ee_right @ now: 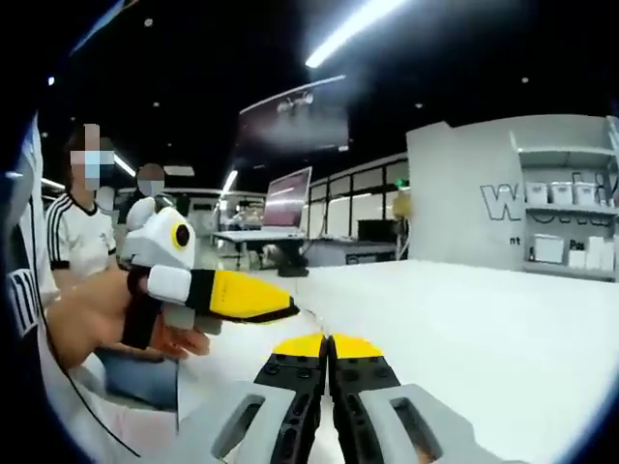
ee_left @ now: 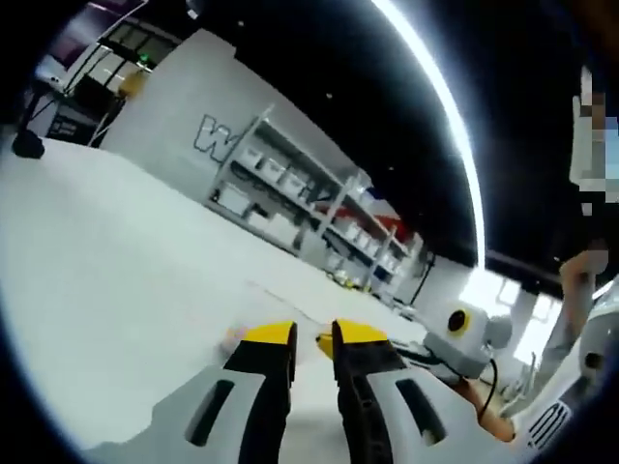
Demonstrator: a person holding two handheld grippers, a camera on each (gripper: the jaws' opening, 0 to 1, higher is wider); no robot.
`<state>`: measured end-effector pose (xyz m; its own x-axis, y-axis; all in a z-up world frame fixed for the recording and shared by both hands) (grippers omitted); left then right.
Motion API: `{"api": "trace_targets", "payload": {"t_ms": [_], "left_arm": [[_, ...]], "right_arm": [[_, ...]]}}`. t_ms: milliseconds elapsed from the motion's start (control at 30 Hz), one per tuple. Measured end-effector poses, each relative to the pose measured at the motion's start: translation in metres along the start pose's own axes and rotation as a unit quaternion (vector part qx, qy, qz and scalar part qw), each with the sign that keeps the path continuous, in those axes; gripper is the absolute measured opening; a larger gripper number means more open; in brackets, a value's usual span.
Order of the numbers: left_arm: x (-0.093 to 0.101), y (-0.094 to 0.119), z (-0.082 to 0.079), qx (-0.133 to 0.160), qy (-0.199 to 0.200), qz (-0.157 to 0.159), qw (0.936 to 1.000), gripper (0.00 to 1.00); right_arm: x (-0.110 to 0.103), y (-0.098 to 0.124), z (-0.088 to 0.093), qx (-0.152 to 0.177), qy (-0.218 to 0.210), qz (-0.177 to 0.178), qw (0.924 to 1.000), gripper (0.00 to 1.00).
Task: Open the resealable bag by pulling the two sides of the seal apart until the entire bag opening is separated and visibly accessible.
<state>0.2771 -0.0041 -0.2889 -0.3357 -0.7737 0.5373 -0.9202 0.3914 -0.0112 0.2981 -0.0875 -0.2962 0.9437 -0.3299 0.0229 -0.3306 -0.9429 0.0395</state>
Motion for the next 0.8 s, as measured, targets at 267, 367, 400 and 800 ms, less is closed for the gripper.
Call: {"api": "trace_targets", "payload": {"t_ms": [267, 367, 400, 800], "left_arm": [[-0.0049, -0.0005, 0.0021, -0.001, 0.001, -0.006, 1.0, 0.12], [-0.006, -0.0003, 0.0017, 0.0, 0.002, -0.009, 1.0, 0.12], [-0.0064, -0.0004, 0.0019, -0.002, 0.001, -0.01, 0.9999, 0.12], [-0.0083, -0.0002, 0.0074, -0.019, 0.024, -0.014, 0.9994, 0.12]], "right_arm": [[0.0004, 0.0021, 0.0029, 0.0, -0.01, -0.002, 1.0, 0.0], [-0.0005, 0.0033, 0.0034, 0.001, -0.011, -0.002, 0.9999, 0.0], [-0.0007, 0.0036, 0.0031, 0.001, -0.011, -0.002, 0.9999, 0.0], [0.0005, 0.0048, 0.003, -0.007, 0.011, -0.002, 0.9999, 0.0]]}}
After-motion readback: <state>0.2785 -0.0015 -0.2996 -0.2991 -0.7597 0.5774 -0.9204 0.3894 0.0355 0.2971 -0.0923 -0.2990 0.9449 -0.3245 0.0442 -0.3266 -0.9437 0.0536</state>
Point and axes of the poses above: the point that each gripper's makers call its tool centre point, and the gripper's own axes: y roughly backward along the fingers, x roughly to its right, z roughly out of its underside, the point moved 4 cm from there along y, roughly backward along the fingers, and after that the axes turned 6 degrees about -z, right-handed, at the moved point
